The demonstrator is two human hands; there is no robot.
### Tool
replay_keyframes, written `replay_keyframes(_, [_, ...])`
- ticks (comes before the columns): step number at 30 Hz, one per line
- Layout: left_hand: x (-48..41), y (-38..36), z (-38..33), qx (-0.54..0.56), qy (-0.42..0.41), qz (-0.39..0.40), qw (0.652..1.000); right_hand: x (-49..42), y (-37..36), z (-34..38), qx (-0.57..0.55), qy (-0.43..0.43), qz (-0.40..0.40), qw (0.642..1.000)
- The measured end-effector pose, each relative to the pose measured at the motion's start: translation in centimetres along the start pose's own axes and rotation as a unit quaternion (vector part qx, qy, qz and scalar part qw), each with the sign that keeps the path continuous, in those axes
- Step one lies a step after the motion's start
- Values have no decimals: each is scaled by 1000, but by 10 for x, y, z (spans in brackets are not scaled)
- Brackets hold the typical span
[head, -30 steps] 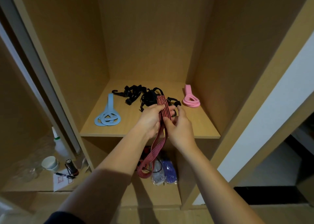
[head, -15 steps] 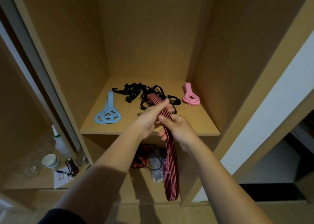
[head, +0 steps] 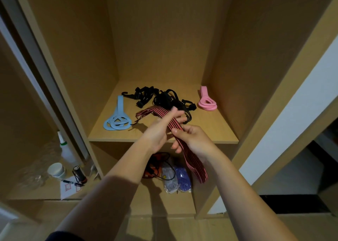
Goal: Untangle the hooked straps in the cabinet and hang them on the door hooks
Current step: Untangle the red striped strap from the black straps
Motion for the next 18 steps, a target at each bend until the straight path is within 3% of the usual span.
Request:
replay_keyframes(2, [2, -8, 1, -60, 7, 15, 998, -2, 0, 10, -5, 26, -11, 1000])
replay_keyframes(4, [0, -4, -7, -50, -11, -6, 999, -3, -3, 15, -10, 35, -4, 999])
replay_keyframes(8, [-2, 14, -27, 71, -59, -66, 994, -1, -5, -4, 2, -1, 17, 1000])
replay_keyframes(14, [0, 22, -18, 251, -64, -107, 960, 10, 3, -16, -10, -1, 4, 1000])
replay_keyframes(18, [1, 21, -5, 227, -59, -112, 966, 13, 7, 3, -57, 55, -19, 997])
Point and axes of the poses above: each hand's wrist, its own x-axis away from the middle knuckle, its own y-axis out of the back of the hand, z = x × y, the point moved 9 cm from there along -x, towards the middle knuckle, and after that the axes turned 5 degrees about z, right-handed, at the moved point
